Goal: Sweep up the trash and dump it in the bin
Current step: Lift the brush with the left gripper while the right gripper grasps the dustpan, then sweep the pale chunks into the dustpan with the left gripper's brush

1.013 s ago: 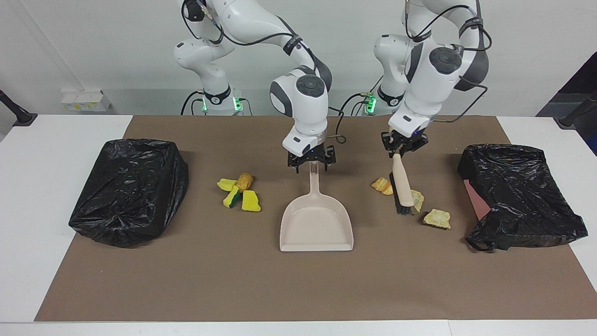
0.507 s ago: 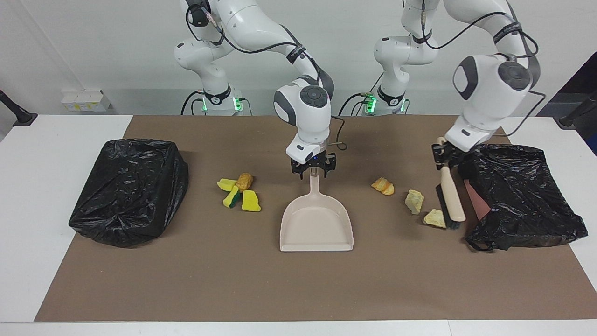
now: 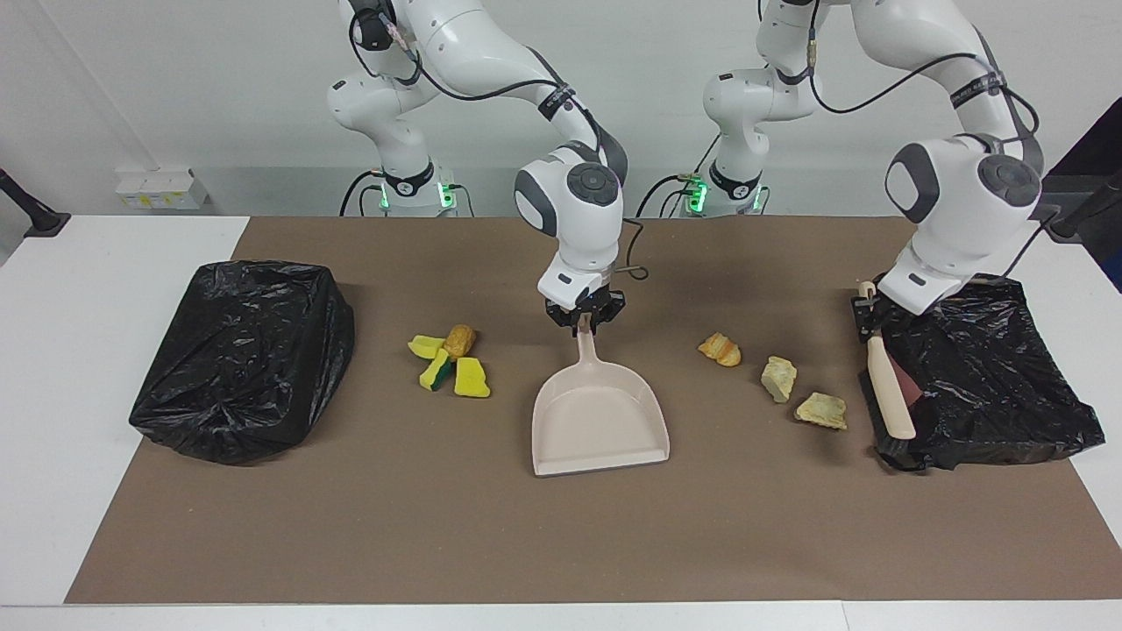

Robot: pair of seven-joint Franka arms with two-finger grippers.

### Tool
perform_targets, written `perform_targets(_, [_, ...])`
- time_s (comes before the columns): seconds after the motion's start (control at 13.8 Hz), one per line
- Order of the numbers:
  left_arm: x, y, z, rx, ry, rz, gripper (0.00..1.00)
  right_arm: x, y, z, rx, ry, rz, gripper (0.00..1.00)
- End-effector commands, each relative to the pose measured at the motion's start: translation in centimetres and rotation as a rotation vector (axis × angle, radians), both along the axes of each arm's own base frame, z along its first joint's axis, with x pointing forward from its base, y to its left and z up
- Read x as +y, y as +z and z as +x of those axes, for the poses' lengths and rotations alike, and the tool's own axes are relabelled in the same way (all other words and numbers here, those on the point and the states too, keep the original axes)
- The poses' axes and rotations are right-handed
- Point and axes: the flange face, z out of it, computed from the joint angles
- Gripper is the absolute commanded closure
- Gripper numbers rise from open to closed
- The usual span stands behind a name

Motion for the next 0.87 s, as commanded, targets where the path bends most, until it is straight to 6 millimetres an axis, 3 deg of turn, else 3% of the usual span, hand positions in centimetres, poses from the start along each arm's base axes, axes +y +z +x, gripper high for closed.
perform_targets(0.0, [1.4, -2.4, -0.6, 0.009, -0.008, 0.01, 1.0, -4.1, 4.1, 1.9, -0.01, 0.206, 0.0, 1.0])
perform_targets(0.07, [1.6, -3.0, -1.2, 0.016, -0.003, 0.009, 1.0, -6.0, 6.0, 2.3, -0.018, 0.253, 0.006, 1.0])
perform_targets(0.29, [1.1, -4.6, -4.5, 0.061, -0.012, 0.004, 1.0, -7.2, 8.6, 0.1, 0.059, 0.52, -0.014, 1.0])
perform_targets(0.43, [0.2, -5.2, -6.3, 0.079, -0.025, 0.002, 1.0, -7.2, 7.9, -1.6, 0.089, 0.755, -0.012, 1.0])
perform_targets(0.58, [-0.2, -5.8, -7.9, 0.097, -0.016, 0.001, 1.0, -9.2, 6.7, -1.2, 0.116, 1.001, 0.002, 1.0])
perform_targets(0.8, [-0.4, -6.1, -8.7, 0.11, 0.008, 0.001, 1.0, -9.5, 5.9, -2.7, 0.125, 1.097, 0.028, 1.0])
